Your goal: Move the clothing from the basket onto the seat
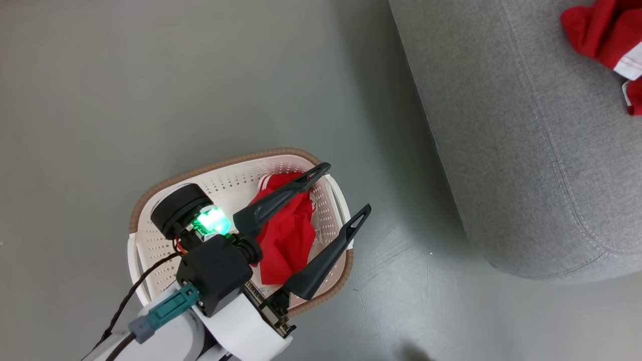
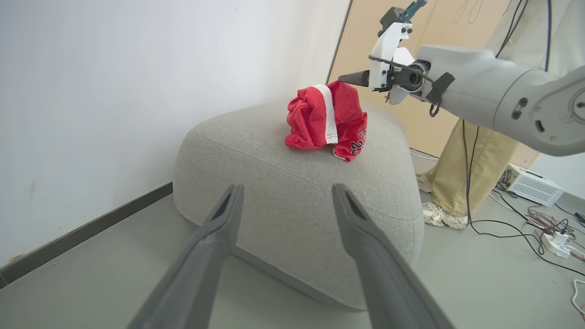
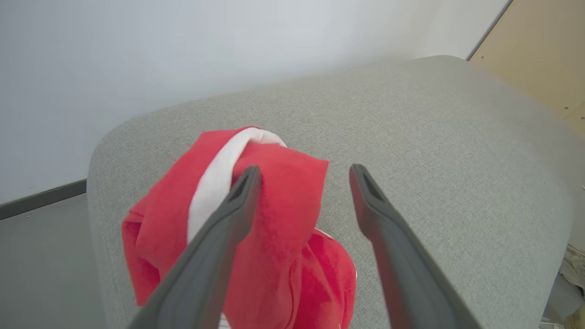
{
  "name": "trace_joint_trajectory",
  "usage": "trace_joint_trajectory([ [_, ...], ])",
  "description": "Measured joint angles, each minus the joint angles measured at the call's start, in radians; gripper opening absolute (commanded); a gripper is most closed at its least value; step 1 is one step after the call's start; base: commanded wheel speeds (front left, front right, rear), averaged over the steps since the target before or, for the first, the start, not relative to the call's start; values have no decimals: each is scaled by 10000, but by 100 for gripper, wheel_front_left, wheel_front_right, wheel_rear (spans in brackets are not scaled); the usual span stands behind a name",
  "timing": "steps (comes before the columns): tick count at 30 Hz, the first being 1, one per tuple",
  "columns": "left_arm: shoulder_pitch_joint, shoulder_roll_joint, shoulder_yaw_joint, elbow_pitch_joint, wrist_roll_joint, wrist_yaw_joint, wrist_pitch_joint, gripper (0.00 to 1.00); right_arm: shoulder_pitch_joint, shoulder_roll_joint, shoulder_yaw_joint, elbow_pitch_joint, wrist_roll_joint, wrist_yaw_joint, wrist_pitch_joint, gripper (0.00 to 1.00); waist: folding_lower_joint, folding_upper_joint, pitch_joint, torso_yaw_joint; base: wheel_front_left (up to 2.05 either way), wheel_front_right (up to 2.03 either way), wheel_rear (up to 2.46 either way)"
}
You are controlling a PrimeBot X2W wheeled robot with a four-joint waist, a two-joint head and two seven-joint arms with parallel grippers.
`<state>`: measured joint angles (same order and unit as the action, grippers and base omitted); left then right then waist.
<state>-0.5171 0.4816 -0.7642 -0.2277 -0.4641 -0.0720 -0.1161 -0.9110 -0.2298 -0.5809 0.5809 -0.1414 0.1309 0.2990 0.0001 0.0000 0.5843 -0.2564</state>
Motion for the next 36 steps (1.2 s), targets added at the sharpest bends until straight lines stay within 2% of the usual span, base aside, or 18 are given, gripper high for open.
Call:
trace_joint_trajectory([
  [24,40,-422,151,830,-265,35,-711,100,-636,-90,1281,-570,-268,-2,-790,100,-1,0,-1170,541,0,0,0],
  [36,240,-533,311,1129,-341,196,-966,100,-721,257,2011,-729,-299,-2,-1014,100,-1,0,-1841,872,0,0,0],
])
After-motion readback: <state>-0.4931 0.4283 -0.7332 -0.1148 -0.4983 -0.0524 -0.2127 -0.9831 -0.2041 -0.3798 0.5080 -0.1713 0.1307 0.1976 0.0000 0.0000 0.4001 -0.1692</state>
